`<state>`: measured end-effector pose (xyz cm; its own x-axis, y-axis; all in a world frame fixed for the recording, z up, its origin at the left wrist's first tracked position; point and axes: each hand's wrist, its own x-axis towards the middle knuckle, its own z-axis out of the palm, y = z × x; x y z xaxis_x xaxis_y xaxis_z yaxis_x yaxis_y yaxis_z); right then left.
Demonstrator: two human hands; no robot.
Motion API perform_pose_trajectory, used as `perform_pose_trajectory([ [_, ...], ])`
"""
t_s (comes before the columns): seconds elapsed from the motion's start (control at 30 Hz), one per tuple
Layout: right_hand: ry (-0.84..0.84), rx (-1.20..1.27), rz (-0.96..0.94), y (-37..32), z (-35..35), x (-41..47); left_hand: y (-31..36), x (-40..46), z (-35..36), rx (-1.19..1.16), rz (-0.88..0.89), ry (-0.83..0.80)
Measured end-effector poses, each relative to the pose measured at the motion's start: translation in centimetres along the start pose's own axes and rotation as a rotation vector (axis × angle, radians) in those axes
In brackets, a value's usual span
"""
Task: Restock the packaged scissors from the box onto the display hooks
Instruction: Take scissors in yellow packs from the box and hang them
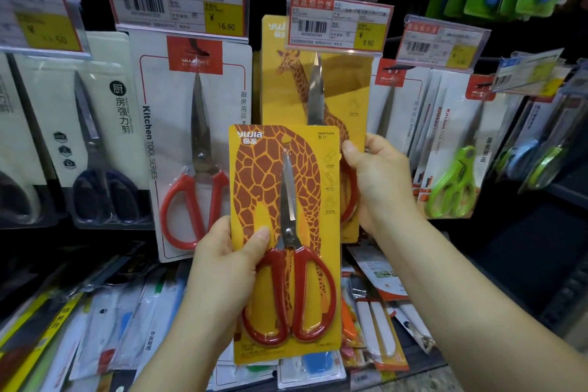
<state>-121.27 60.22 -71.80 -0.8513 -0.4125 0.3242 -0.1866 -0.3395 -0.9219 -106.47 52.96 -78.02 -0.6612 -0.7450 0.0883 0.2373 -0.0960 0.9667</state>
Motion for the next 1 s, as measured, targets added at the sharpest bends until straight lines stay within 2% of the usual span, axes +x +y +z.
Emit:
perform_pose_trajectory([
  [0.17, 0.001, 0.050, 0.055, 0.8, -0.8, -0.3, 0.0, 0.0, 0.0, 0.001, -0.011, -0.002],
  [0.4, -0.069, 0.028, 0.034, 2.1, -1.3, -1.5, 0.0, -0.1, -0.1, -0.011, -0.007, 0.010],
  [0.57, -0.120, 0.030, 0.104, 4.1, -2.5, -3.0, -0.2, 0.0, -0.3, -0.024, -0.009, 0.053],
  [1.0, -0.109, -0.153, 0.026, 3.7, -2.6, -3.2, -0.5, -0.3, -0.2, -0.060, -0.049, -0.034],
])
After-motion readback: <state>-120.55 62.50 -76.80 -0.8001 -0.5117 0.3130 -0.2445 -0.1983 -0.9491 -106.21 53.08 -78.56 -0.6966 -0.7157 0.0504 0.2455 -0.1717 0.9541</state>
